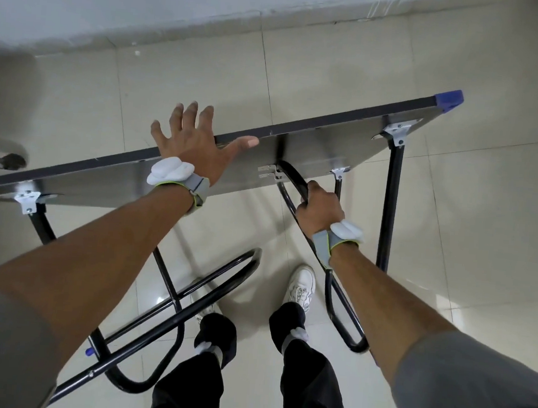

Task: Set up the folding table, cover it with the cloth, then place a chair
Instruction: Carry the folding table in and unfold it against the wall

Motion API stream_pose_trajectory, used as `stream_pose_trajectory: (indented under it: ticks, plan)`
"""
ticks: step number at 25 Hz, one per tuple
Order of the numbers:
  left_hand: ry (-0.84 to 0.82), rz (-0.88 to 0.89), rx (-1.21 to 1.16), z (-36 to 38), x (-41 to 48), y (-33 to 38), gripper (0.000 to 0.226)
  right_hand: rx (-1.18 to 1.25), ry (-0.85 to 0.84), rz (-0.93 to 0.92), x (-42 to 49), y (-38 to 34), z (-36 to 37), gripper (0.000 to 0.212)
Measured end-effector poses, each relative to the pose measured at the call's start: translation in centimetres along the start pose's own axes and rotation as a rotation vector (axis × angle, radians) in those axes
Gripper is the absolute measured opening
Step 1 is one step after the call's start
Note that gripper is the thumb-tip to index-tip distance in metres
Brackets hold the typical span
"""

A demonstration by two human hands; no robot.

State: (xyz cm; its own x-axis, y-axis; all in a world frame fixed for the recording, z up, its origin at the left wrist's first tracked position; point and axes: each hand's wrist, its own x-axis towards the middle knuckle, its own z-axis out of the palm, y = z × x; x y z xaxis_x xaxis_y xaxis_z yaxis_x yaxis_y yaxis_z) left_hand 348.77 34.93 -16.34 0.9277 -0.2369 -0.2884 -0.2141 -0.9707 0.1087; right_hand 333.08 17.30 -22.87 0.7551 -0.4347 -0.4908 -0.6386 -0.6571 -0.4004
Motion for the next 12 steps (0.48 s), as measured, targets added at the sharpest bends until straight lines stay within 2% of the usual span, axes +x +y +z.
stream_pose_trajectory:
  ticks: [4,6,7,8,10,11,12]
  plan:
    - [-0.030,0.029,0.025,-0.6,1.2,0.1,0.121,-0.051,-0.062,-0.031,-0.1,-0.7,-0.9,0.022]
    - [-0.064,0.039,0.025,-1.0,1.1,0.3,0.119,-0.177,-0.146,-0.029,-0.8,-1.3,-2.0,0.037]
    - [-0.080,0.037,0.027,-0.9,0.8,0.3,0.118,-0.262,-0.127,-0.067,-1.7,-1.6,-2.4,0.046]
    - [-0.084,0.031,0.028,-0.6,0.3,0.2,0.117,-0.320,-0.028,-0.162,-2.6,-2.3,-2.7,0.053]
    - [-0.068,0.032,0.009,-0.2,-0.4,-0.2,0.110,-0.263,0.270,-0.489,-3.4,-5.3,-2.7,0.061]
    - [-0.047,0.072,-0.013,-0.2,-0.6,-0.7,0.103,-0.200,0.362,-0.619,-3.2,-7.4,-2.5,0.065]
    - [-0.018,0.160,-0.025,-0.3,-0.7,-0.6,0.098,-0.185,0.378,-0.683,-2.5,-8.8,-2.8,0.070]
